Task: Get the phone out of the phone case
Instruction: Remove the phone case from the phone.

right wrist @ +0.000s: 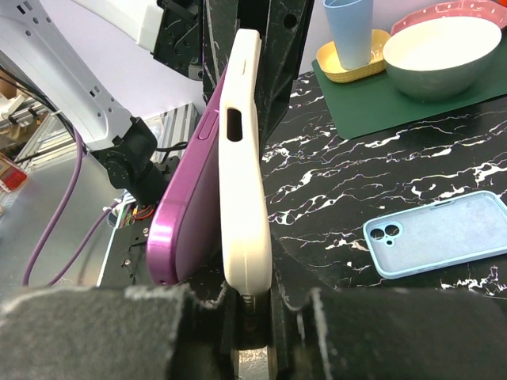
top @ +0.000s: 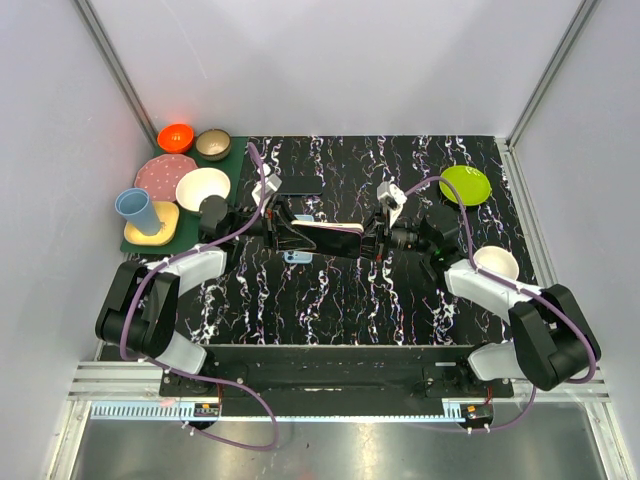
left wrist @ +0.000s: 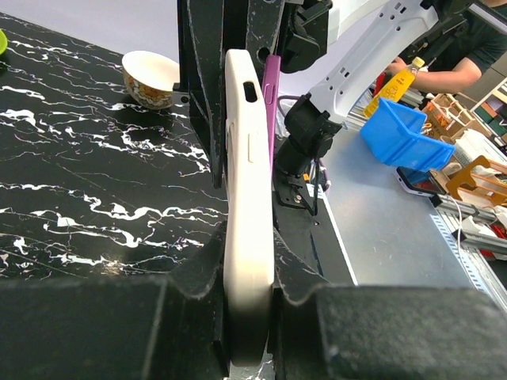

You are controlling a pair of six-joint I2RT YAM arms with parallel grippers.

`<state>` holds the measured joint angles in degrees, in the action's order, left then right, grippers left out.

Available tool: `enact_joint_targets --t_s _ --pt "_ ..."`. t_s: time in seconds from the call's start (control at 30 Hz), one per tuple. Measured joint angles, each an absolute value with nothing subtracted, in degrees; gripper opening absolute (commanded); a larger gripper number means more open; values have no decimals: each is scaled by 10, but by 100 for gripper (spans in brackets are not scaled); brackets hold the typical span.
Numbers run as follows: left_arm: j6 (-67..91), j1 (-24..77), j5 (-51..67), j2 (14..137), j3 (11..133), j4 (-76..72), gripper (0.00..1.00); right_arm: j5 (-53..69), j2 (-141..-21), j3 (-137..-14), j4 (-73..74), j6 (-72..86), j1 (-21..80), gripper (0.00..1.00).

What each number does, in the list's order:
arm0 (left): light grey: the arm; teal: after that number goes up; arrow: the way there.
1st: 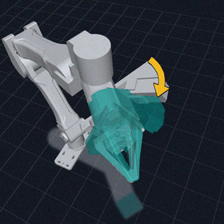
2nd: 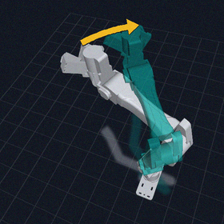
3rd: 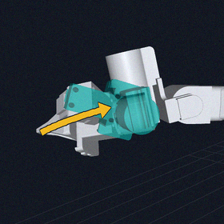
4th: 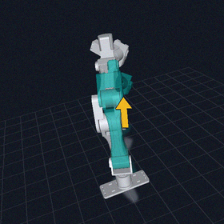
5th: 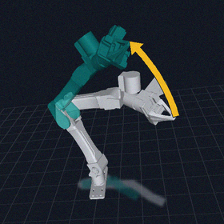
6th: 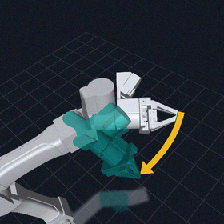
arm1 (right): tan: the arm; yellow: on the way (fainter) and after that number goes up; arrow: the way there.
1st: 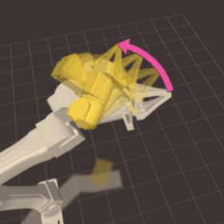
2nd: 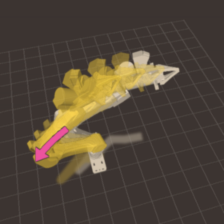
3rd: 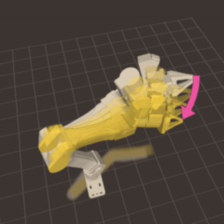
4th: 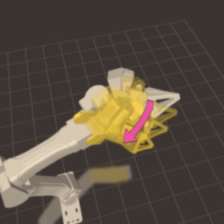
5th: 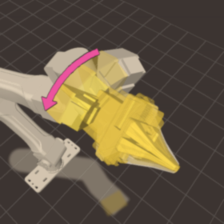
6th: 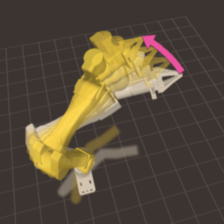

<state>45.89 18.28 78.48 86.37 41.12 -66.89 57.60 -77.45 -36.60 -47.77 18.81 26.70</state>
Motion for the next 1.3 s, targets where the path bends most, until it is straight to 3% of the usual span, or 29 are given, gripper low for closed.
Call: enact_joint_targets --t_s 0.37,0.43,0.5,0.53,0.8,0.9,0.93,0.97,1.3 --pt "450 182 788 865 416 -641 18 576 -785 -363 -494 218 267 0" --pt "451 181 787 865 417 -635 30 576 -788 -363 -498 230 267 0" --pt "450 181 780 865 417 -632 31 577 -788 -363 -499 242 267 0" --pt "450 183 777 866 418 -629 40 576 -788 -363 -499 246 269 0" --pt "448 190 762 869 420 -622 52 581 -789 -367 -488 276 274 0" --pt "445 190 757 869 421 -622 79 582 -794 -371 -484 289 277 0" --pt "446 190 755 869 421 -622 83 582 -796 -372 -483 293 277 0" --pt "442 190 753 869 421 -622 99 583 -797 -372 -481 297 277 0" --pt "440 189 748 869 422 -622 99 595 -805 -374 -481 331 273 0"
